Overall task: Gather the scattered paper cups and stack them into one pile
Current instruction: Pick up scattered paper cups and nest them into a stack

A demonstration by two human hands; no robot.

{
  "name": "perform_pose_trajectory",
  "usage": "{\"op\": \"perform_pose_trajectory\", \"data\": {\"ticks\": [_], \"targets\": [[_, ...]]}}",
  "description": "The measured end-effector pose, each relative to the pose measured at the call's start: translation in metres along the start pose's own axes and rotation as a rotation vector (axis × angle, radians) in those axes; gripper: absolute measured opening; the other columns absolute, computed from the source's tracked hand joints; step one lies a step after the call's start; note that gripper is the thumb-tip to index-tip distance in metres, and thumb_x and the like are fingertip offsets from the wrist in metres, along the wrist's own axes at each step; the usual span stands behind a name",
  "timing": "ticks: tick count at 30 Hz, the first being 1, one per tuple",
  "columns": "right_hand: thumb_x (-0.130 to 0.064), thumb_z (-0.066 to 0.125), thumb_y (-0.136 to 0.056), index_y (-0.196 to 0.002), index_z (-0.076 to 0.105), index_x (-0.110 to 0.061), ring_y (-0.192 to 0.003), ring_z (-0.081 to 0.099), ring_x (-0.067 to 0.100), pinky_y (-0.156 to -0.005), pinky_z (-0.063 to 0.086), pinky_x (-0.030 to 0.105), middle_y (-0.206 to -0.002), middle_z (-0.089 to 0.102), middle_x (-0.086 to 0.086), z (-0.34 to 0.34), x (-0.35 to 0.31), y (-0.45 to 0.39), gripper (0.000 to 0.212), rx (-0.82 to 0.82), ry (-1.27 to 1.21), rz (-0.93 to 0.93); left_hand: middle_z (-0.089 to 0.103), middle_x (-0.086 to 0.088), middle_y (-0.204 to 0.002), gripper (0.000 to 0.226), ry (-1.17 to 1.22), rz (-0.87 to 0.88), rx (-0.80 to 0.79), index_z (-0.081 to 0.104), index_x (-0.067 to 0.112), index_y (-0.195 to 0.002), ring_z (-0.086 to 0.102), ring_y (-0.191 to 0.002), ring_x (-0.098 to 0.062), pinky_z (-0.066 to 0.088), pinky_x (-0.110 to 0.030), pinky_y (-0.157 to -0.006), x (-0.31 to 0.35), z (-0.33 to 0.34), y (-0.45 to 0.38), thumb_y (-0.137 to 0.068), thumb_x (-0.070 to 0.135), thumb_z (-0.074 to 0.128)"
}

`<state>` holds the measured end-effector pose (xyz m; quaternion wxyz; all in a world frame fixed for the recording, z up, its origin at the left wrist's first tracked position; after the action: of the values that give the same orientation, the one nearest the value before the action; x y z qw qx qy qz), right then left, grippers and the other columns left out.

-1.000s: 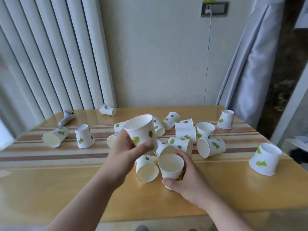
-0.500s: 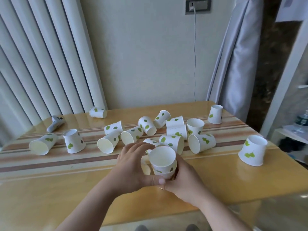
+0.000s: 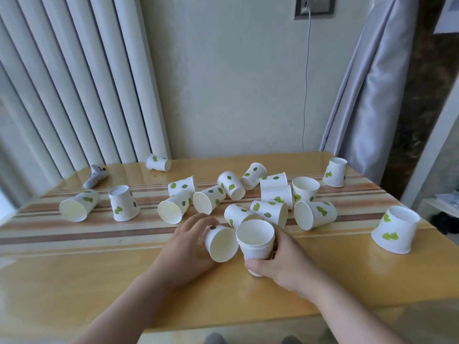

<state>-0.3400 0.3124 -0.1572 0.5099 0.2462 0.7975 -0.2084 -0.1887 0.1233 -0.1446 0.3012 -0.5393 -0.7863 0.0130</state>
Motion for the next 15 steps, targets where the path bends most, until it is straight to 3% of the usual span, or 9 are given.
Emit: {"op": "perform_pose_trajectory", "data": {"ticks": [2,4,9,12,15], "targets": [[-0.027,0.092,-0.069,-0.133,0.052,-0.056,-0.11,0.068,-0.004,-0.091,0.057,0.024,-0.12,0.07,-0.031,0.0,-0.008,-0.001,0.081,0.03,0.013,-0.033,0.058,0.037,-0.131,0.069,0.077,-0.087,0.089,0.057,0.045,-0.134,0.056,-0.12,0.0,0.047,-0.023,-0.099,-0.005,-0.004,0.004,-0.072,0.055,0.083],[-0.031,0.092,-0.067,-0.128,0.05,-0.056,-0.111,0.068,0.0,-0.094,0.058,0.03,-0.121,0.068,-0.03,0.006,-0.012,-0.002,0.077,0.047,0.016,-0.05,0.068,0.039,-0.119,0.06,0.226,-0.21,0.192,0.057,0.049,-0.128,0.062,-0.111,0.006,0.047,-0.017,-0.091,-0.017,-0.012,0.009,-0.076,0.05,0.088],[-0.034,0.093,-0.069,-0.118,0.054,-0.045,-0.101,0.07,0.004,-0.088,0.062,0.034,-0.114,0.071,-0.023,0.042,-0.017,-0.005,0.064,-0.015,0.033,-0.065,0.084,0.011,-0.104,0.059,0.716,-0.465,0.376,0.075,0.028,-0.12,0.075,-0.097,-0.008,0.058,-0.046,-0.101,-0.04,-0.028,0.013,-0.071,0.061,0.081],[-0.039,0.091,-0.07,-0.119,0.054,-0.047,-0.097,0.069,0.004,-0.084,0.061,0.03,-0.112,0.071,-0.023,0.05,-0.019,-0.006,0.062,-0.012,0.06,-0.086,0.084,0.002,-0.097,0.052,0.879,-0.502,0.404,0.079,0.025,-0.107,0.073,-0.097,-0.021,0.055,-0.047,-0.103,-0.044,-0.032,0.014,-0.068,0.06,0.08],[-0.045,0.09,-0.069,-0.125,0.054,-0.046,-0.105,0.068,0.001,-0.091,0.06,0.032,-0.116,0.072,-0.024,0.05,-0.016,-0.005,0.066,0.01,0.076,-0.092,0.083,-0.003,-0.107,0.067,0.799,-0.476,0.388,0.075,0.02,-0.117,0.074,-0.103,-0.023,0.057,-0.041,-0.095,-0.051,-0.036,0.016,-0.066,0.062,0.08]]}}
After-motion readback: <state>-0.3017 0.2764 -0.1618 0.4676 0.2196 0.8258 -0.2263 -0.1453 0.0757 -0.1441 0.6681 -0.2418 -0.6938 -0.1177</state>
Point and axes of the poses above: each hand's wrist, its own y-axis away from the middle knuckle, its own z-axis out of the palm, x = y × z, the point moved 6 cm from there along -y, towards the middle knuckle
